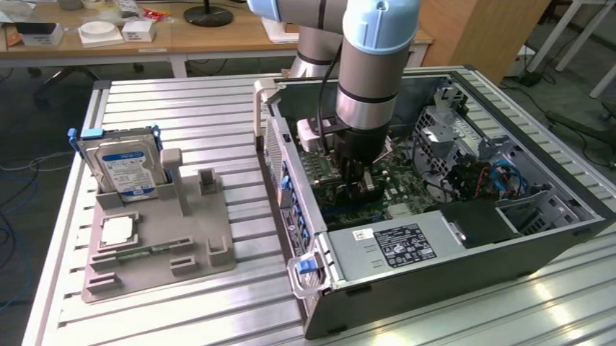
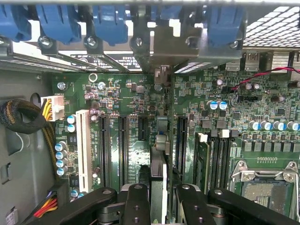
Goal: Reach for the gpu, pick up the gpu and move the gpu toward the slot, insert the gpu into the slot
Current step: 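Insert the gpu into the slot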
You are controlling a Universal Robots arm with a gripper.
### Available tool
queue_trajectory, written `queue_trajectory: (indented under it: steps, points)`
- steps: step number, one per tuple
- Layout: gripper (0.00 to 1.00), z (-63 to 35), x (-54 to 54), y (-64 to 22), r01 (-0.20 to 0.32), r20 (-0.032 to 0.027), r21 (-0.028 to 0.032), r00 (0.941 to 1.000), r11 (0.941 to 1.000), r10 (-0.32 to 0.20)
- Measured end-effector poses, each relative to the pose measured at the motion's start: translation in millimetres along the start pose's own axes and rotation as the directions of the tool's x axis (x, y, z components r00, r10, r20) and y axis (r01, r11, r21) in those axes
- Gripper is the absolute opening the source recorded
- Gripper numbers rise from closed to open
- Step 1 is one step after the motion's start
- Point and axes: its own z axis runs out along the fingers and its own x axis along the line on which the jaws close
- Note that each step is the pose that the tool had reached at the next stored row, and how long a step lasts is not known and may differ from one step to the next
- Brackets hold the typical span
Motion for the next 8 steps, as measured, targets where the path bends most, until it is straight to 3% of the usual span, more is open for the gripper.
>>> queue_trajectory:
  steps: [8]
  points:
    - [0.27, 2.0, -0.1, 0.2, 0.0, 0.0006, 0.0002, 1.0, 1.0, 0.0]
